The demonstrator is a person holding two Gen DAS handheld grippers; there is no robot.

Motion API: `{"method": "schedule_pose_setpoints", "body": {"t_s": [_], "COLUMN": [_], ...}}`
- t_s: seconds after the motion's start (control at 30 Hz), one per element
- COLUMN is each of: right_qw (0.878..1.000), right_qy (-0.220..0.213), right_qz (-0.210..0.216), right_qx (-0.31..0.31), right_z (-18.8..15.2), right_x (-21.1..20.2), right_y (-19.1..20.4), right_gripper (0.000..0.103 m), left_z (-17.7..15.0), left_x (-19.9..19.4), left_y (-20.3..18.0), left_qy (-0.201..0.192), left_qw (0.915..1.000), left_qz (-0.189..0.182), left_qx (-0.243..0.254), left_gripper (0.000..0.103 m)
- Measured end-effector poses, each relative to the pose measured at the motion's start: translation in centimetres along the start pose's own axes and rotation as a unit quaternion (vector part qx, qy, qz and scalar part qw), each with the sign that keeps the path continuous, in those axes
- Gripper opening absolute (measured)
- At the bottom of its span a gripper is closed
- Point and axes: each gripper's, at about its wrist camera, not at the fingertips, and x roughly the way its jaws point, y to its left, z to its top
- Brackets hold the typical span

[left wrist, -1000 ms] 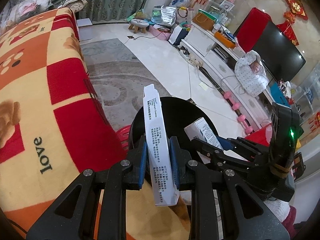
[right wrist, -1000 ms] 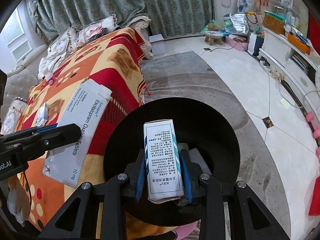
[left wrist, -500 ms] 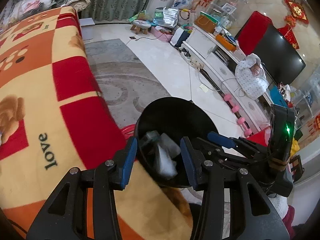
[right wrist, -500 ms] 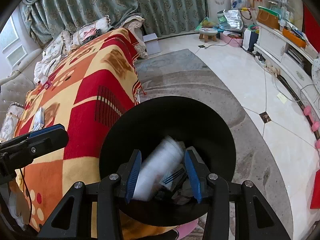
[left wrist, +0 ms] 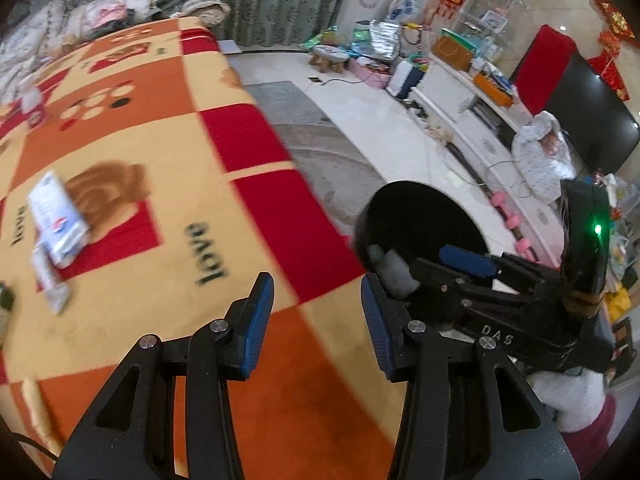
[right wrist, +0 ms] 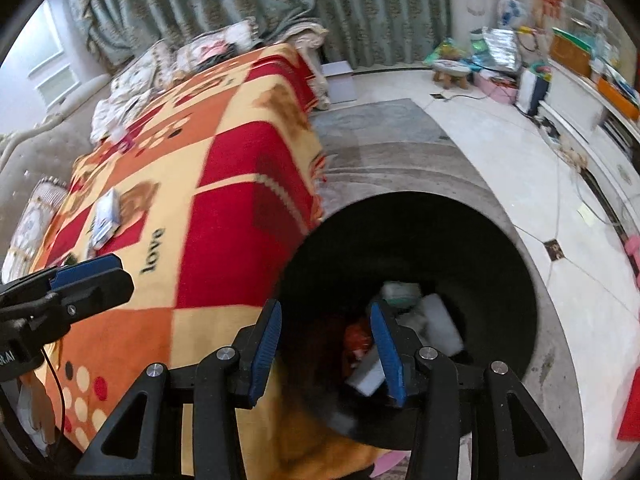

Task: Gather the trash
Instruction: 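Move both tools back to the remaining trash on the blanket, then grasp the beige crinkled cloth with the left tool while the right tool grasps the green Trinolone box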

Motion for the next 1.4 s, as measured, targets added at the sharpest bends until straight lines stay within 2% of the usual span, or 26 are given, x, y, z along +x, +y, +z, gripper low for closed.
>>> {"method": "schedule_pose_setpoints", "body": {"t_s": [0.4, 0.77, 1.0, 1.23, 1.27, 1.33, 1.4], "right_qw": [0.995, 0.982, 0.975, 0.97, 0.969, 0.968, 0.967], "right_qy": [0.025, 0.05, 0.056, 0.062, 0.063, 0.065, 0.067], "right_qz": [0.055, 0.107, 0.126, 0.132, 0.132, 0.134, 0.137], "right_qx": [-0.079, -0.146, -0.174, -0.196, -0.199, -0.203, -0.206], "right_z": [-0.3, -0.5, -0.2, 0.0, -0.1, -0.1, 0.0], "right_x": [2.7, 5.4, 6.2, 6.6, 6.7, 6.8, 6.9], "right_y": [9.4, 18.3, 22.3, 24.8, 25.1, 25.6, 26.2], "right_gripper": [0.045, 0.045, 0.045, 0.045, 0.045, 0.045, 0.045], "left_z": [-5.1, -10.3, -12.6, -13.5, -13.5, -13.5, -13.6], "left_x": [-4.9, -9.3, -10.0, -8.1, -8.2, -8.1, -8.6], "left_y": [8.4, 16.4, 19.5, 21.1, 21.1, 21.5, 22.2], "left_qy": [0.003, 0.003, 0.009, 0.019, 0.008, 0.01, 0.005], "left_qw": [0.9959, 0.9834, 0.9778, 0.9781, 0.9791, 0.9792, 0.9786], "left_qz": [0.071, 0.132, 0.139, 0.105, 0.104, 0.105, 0.092], "left_qx": [-0.056, -0.124, -0.156, -0.179, -0.174, -0.174, -0.184], "left_gripper": [0.044, 0.044, 0.044, 0.043, 0.037, 0.016, 0.016]}}
